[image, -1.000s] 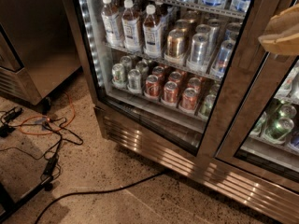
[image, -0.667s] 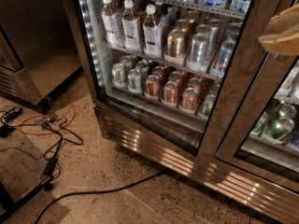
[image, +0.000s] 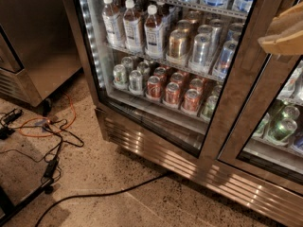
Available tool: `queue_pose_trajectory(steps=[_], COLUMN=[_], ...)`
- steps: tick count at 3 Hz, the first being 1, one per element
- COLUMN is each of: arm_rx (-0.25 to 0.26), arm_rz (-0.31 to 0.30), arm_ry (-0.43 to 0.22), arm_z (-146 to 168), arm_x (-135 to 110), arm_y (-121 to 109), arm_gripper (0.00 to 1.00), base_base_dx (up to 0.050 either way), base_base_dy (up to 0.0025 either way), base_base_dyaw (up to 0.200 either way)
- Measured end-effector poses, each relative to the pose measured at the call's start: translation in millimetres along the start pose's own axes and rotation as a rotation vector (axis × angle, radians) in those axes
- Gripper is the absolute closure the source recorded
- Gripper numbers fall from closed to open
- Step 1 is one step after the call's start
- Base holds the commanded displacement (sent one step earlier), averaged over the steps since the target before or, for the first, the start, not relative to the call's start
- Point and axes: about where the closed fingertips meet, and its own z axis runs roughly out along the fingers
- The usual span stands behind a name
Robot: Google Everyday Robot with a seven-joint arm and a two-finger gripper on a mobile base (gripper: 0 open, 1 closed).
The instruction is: Open left fridge door
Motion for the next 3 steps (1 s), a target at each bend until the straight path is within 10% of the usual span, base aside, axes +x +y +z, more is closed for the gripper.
queue_pose_trajectory(steps=[2, 3], arm_rx=[-0.006, -0.010], arm_rz=[-0.004, -0.008], arm_ry=[0.005, 0.009], arm_z=[-1.9, -2.4], arm_x=[1.9, 2.4], arm_y=[0.3, 0.2], arm_gripper=[1.00, 1.00], base_base_dx=[0.000, -0.050], base_base_dy=[0.00000, -0.00001], base_base_dyaw=[0.000, 0.000])
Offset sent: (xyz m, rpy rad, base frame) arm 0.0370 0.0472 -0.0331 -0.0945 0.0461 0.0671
